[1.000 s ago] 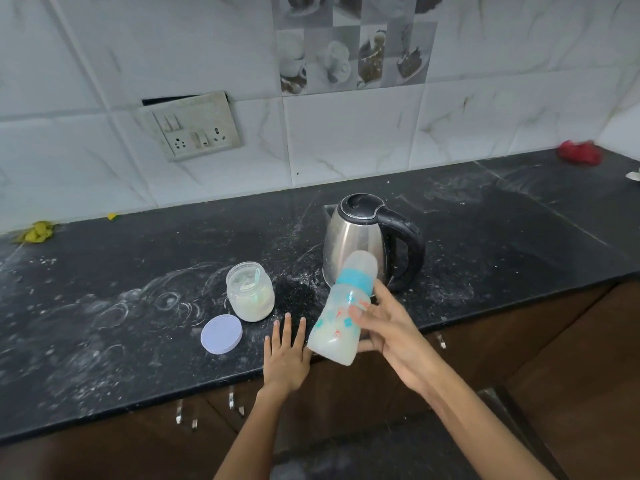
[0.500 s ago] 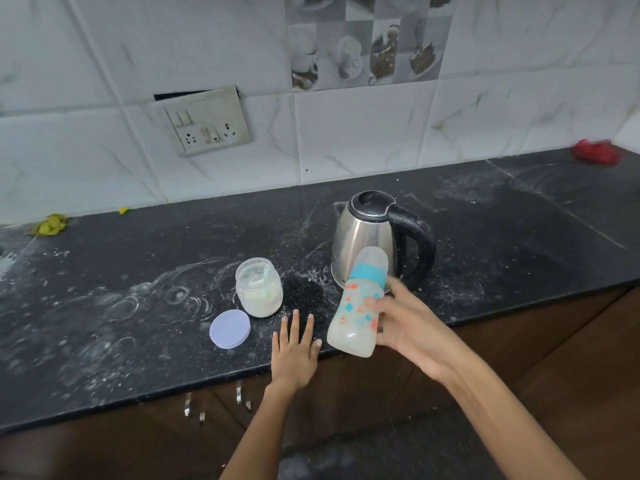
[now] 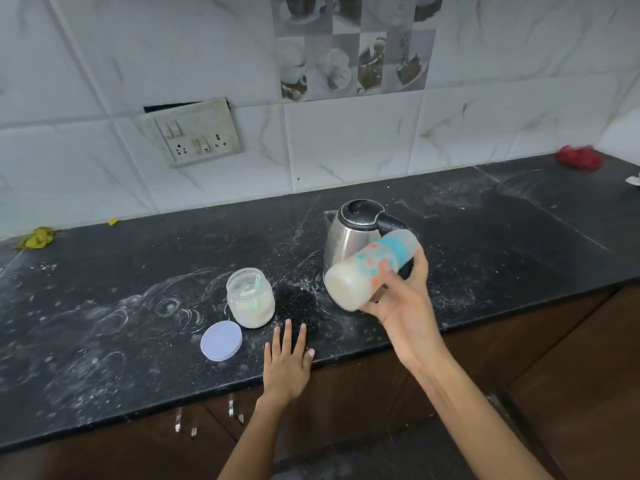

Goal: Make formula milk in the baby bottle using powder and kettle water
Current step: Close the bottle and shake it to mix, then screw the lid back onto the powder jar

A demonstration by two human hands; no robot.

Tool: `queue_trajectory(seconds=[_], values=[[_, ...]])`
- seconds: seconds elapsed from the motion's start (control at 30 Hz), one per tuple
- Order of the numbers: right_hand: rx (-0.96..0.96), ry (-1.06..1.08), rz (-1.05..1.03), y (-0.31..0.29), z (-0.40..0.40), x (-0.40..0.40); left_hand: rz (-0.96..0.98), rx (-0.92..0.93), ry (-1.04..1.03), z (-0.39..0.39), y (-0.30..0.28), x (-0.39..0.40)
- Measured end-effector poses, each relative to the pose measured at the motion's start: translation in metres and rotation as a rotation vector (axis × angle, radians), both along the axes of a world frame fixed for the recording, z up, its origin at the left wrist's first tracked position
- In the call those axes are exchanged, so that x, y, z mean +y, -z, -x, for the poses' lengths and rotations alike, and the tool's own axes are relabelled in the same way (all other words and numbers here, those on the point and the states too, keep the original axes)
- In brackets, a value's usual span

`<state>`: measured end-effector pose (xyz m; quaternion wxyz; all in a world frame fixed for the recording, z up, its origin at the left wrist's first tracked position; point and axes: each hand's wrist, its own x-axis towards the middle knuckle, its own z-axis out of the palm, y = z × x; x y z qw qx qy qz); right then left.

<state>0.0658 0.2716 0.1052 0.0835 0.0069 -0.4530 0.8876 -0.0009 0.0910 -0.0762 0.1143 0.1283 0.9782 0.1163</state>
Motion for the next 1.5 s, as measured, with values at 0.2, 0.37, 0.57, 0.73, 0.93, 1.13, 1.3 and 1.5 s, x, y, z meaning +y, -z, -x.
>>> queue_trajectory(seconds=[0.2,0.37,0.57,0.73,0.93,1.13,1.3,1.5], values=[[-0.008,-0.167,-0.263,0.010,-0.008,0.001,0.021,-0.008,0.000,0.001,0.004,-0.003],[-0.040,-0.061,-0.159,0.006,-0.002,0.002,0.014,-0.015,0.005,0.000,0.002,0.000],[0.000,0.088,-0.091,-0.002,0.003,-0.001,0.012,0.007,0.000,0.001,0.003,0.000],[-0.021,-0.082,-0.531,0.025,0.000,-0.011,0.019,-0.015,0.007,0.000,0.001,-0.001],[0.040,0.163,-0.812,0.059,0.020,-0.009,0.015,0.000,0.006,-0.002,-0.003,0.001],[-0.072,0.233,-0.959,0.101,0.046,-0.021,0.014,0.002,-0.009,-0.002,-0.002,0.001],[-0.106,0.309,-1.056,0.128,0.057,-0.032,0.001,0.013,-0.010,-0.002,0.000,0.000],[-0.111,0.271,-1.034,0.137,0.055,-0.033,-0.007,0.022,-0.008,-0.001,0.002,0.000]])
